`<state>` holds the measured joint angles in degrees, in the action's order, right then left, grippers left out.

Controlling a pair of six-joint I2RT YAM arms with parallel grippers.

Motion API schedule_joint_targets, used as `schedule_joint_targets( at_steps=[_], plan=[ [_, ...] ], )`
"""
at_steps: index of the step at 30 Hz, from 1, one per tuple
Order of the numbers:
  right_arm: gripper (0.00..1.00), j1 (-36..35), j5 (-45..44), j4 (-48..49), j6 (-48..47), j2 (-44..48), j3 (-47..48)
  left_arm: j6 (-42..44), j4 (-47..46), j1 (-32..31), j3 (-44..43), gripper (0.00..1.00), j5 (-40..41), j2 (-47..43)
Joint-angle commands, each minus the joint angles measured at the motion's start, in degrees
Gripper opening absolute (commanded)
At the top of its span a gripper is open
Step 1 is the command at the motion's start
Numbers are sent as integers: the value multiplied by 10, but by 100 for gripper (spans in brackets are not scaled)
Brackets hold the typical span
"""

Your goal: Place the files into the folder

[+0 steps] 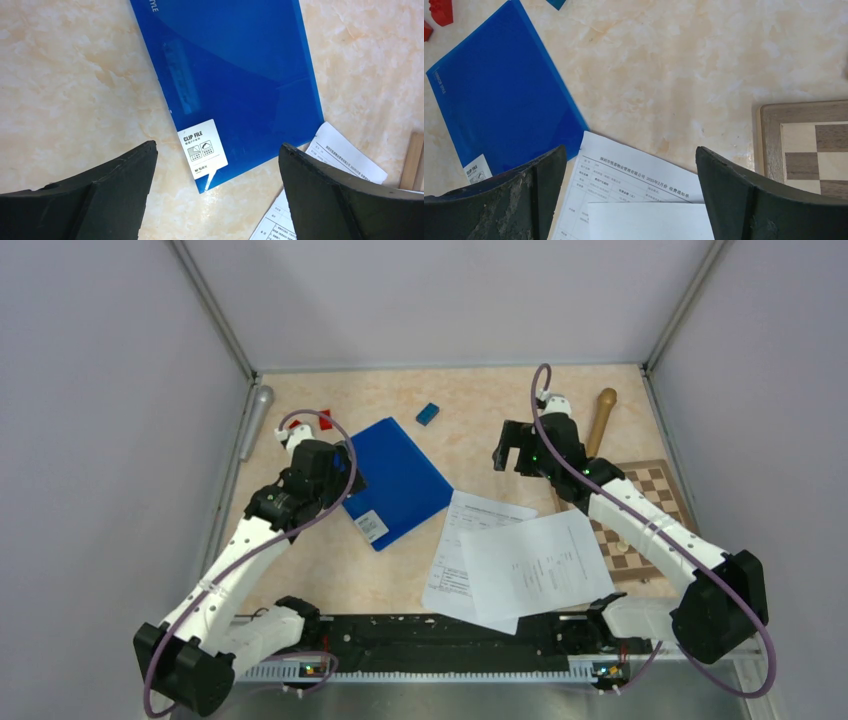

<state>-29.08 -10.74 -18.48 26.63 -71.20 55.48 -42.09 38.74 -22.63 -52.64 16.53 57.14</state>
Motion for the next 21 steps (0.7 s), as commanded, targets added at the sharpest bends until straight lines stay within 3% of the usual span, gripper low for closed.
schedule_joint_targets(
  at_steps=[1, 6, 8, 11, 17, 21],
  plan=[
    [99, -1, -8, 12, 7, 10, -7, 16, -11, 0, 3, 96, 34, -11],
    [99, -1, 1, 14, 18, 8, -11, 76, -16, -5, 5, 95, -30, -11],
    [99, -1, 3, 17, 22, 9, -14, 81, -16, -16, 5, 93, -12, -1],
    [99, -1, 7, 19, 28, 12, -21, 89, 28, -74, -27, 94, 55, 49],
    [99, -1, 15, 19, 38, 22, -30, 108, 144, -265, -113, 99, 228, 212],
    [99, -1, 13, 19, 43, 36, -42, 70, 245, -344, -165, 99, 327, 335]
  ],
)
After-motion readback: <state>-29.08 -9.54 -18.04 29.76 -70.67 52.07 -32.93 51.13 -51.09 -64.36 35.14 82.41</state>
